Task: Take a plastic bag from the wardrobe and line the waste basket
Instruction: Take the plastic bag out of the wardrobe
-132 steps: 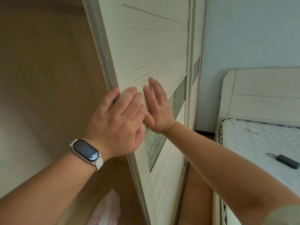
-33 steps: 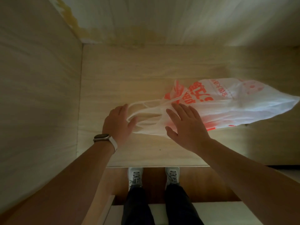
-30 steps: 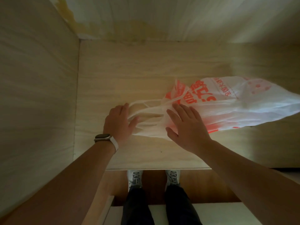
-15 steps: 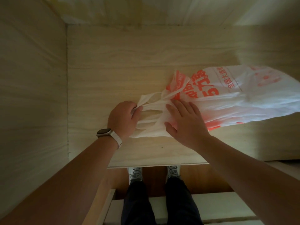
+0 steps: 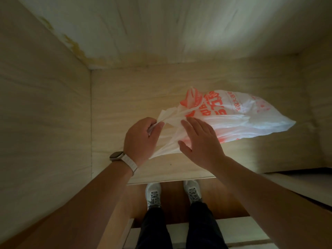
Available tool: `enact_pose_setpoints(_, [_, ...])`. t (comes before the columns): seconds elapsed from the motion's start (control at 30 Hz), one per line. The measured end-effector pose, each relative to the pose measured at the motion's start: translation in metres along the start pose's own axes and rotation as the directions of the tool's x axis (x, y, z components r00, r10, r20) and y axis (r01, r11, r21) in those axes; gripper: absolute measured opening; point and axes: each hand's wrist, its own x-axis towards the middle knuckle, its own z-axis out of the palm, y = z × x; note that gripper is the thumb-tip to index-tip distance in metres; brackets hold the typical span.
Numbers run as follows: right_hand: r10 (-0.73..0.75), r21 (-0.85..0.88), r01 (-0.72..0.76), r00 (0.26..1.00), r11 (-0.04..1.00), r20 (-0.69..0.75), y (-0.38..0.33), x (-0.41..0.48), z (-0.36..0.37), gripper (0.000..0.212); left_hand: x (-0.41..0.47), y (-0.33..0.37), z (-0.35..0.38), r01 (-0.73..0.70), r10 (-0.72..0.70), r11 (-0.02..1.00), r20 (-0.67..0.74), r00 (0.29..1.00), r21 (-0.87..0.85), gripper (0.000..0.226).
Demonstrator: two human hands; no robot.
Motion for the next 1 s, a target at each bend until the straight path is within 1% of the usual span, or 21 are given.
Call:
enact_pose_setpoints(0.2, [-0.019,0.117,0.040,0.984,0.992,-0.179,-0.005,-0.022,-0.059,0.060,-0.005,0.073,-0.036,-0.082,0.082,0.997,-0.044,0.996,0.004,0.022])
enact_pose_setpoints(0.37, [-0.019,0.201,0.075,0.964,0.977,-0.266,-0.019,-0.034,-0.108,0.065,-0.018,0.131,-0.075,-0.137,0.141,0.990,-0.102,0.985,0.042,0.022])
enact_pose_setpoints(0.43, [-0.023,0.230,0.092,0.958,0.969,-0.286,-0.027,-0.038,-0.125,0.067,-0.027,0.149,-0.092,-0.154,0.160,0.987,-0.131,0.978,0.054,0.025])
enact_pose_setpoints(0.53, [-0.065,0.245,0.135,0.960,0.960,-0.273,-0.042,-0.044,-0.147,0.070,-0.044,0.171,-0.119,-0.182,0.189,0.982,-0.199,0.962,0.051,0.035])
enact_pose_setpoints(0.63, [-0.141,0.283,0.212,0.958,0.935,-0.250,-0.061,-0.050,-0.164,0.072,-0.066,0.189,-0.146,-0.195,0.213,0.976,-0.267,0.940,0.092,0.029])
enact_pose_setpoints(0.77, [-0.248,0.370,0.322,0.940,0.871,-0.233,-0.091,-0.060,-0.182,0.072,-0.102,0.200,-0.180,-0.161,0.199,0.978,-0.368,0.908,0.132,0.031])
enact_pose_setpoints(0.87, [-0.350,0.416,0.413,0.910,0.810,-0.223,-0.114,-0.067,-0.191,0.072,-0.134,0.202,-0.205,-0.130,0.184,0.980,-0.447,0.875,0.149,0.028])
enact_pose_setpoints(0.93, [-0.378,0.452,0.445,0.895,0.773,-0.234,-0.123,-0.070,-0.195,0.071,-0.149,0.204,-0.216,-0.116,0.179,0.980,-0.472,0.863,0.160,0.026])
enact_pose_setpoints(1.0, [-0.468,0.457,0.522,0.852,0.721,-0.234,-0.153,-0.076,-0.199,0.068,-0.180,0.205,-0.237,-0.047,0.128,0.986,-0.548,0.826,0.160,0.023])
